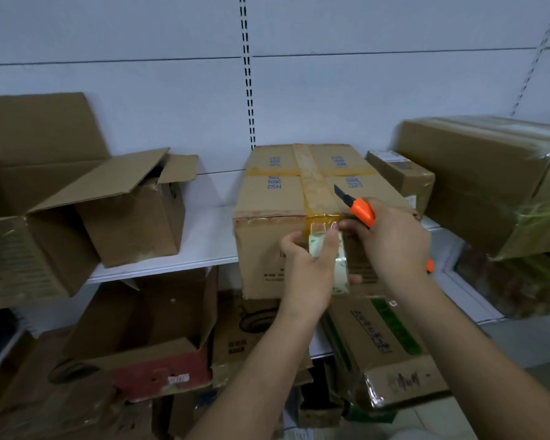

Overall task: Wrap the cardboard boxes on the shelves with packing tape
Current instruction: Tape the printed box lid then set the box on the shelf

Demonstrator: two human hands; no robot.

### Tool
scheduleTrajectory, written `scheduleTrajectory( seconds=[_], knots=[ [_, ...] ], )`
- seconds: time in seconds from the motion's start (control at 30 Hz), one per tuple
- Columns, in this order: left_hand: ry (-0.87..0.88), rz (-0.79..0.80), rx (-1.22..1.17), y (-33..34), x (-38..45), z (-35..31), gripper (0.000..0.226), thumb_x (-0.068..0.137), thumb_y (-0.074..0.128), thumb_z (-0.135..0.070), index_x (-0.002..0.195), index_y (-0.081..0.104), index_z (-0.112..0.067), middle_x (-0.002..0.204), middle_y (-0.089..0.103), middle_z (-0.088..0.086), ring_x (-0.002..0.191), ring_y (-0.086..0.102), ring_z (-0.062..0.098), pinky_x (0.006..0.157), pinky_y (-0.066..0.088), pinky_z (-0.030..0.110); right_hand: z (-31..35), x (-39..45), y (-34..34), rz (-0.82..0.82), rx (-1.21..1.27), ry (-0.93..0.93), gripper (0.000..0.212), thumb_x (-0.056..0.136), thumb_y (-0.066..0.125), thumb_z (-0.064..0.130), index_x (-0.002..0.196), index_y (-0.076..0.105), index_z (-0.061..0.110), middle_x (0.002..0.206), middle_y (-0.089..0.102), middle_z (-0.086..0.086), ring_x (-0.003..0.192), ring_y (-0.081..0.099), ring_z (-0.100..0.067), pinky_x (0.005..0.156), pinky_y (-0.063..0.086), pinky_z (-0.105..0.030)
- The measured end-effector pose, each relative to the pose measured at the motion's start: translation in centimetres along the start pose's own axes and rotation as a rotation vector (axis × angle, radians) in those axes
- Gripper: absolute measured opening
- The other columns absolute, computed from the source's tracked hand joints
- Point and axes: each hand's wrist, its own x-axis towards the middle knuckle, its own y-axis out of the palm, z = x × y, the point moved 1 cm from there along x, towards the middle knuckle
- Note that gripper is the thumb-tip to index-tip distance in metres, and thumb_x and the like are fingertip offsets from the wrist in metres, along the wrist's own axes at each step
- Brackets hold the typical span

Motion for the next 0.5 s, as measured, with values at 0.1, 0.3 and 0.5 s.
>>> scheduleTrajectory(
  seconds=[0.1,0.3,0.5],
  knots=[
    [-0.041,0.018,0.128,0.8,-0.6,1.5,0.051,0.092,0.063,-0.046,0.126,0.033,-0.023,0.102,0.068,0.005,0.072,0.074,0.031,0.07,0.061,0.051,-1.3,1.2,0.2,0.044,0.035,-0.014,0.035,0.087,0.061,0.058,0.108,0.06,0.03,0.081,0.056,0.006,0.079,0.057,-0.021,0.059,0.037,-0.03],
    [-0.093,0.022,0.088,2.5,0.8,1.7,0.027,0.093,0.065,-0.035,0.11,0.044,-0.033,0.11,0.061,0.008,0.074,0.073,0.034,0.066,0.061,0.046,-3.4,3.4,-0.6,0.212,0.052,-0.144,0.033,0.088,0.064,0.054,0.113,0.061,0.033,0.1,0.067,0.006,0.093,0.062,-0.02,0.068,0.042,-0.033],
    [0.039,-0.048,0.239,3.8,2.7,3.2,0.023,0.093,0.063,-0.038,0.098,0.041,-0.034,0.1,0.058,0.0,0.092,0.067,0.029,0.083,0.057,0.052,-4.7,2.4,-4.9,0.221,0.051,-0.266,0.034,0.099,0.052,0.042,0.126,0.049,0.021,0.12,0.053,-0.002,0.093,0.058,-0.021,0.07,0.049,-0.038]
  ],
)
